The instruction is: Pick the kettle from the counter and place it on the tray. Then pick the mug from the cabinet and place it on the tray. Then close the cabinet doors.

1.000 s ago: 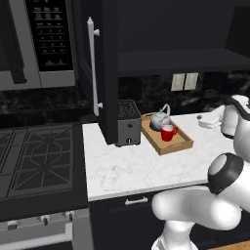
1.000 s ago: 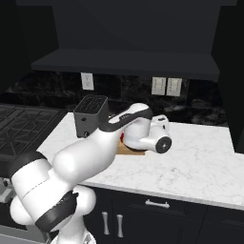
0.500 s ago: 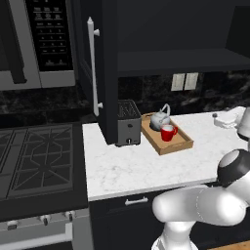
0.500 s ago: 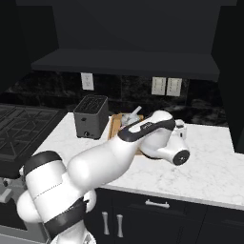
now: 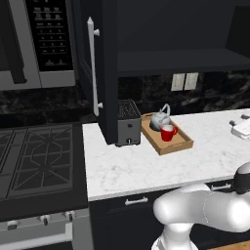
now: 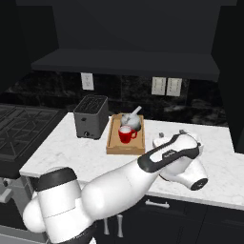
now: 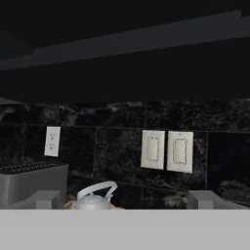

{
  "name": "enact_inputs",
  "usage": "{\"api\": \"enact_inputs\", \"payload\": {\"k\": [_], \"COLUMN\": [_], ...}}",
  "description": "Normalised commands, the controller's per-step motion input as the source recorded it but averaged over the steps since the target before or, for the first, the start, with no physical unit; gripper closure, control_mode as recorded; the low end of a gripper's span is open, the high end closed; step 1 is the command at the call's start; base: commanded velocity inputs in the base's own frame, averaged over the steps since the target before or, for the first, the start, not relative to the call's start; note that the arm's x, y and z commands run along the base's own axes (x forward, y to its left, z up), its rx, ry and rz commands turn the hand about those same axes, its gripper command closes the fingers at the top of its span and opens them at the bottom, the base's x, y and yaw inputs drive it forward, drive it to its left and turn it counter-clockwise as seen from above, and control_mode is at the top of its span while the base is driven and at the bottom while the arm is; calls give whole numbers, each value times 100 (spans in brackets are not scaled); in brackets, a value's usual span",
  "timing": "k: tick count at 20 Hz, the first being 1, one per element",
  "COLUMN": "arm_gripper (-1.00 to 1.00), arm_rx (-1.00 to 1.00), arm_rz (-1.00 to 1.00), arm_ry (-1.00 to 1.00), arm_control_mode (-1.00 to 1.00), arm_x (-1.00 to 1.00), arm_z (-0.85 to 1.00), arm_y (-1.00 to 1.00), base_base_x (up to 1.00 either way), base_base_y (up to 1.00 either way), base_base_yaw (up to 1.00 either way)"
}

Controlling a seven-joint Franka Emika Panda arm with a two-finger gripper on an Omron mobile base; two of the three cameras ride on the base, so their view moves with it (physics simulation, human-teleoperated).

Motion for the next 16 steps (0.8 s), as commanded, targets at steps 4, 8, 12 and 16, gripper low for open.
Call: {"api": "enact_inputs", "payload": {"k": [4, 8, 12, 16], "arm_gripper": [-100, -100, -100, -100], "arm_rx": [0, 0, 0, 0], "arm_rz": [0, 0, 0, 0], "arm_ry": [-5, -13, -15, -8], "arm_control_mode": [-100, -100, -100, -100], "arm_x": [-9, -11, -2, 0], "arm_z": [-1, 0, 0, 6], "arm_y": [-66, -65, -51, -52], "base_base_x": [0, 0, 0, 0], "base_base_y": [0, 0, 0, 0], "base_base_yaw": [0, 0, 0, 0]}}
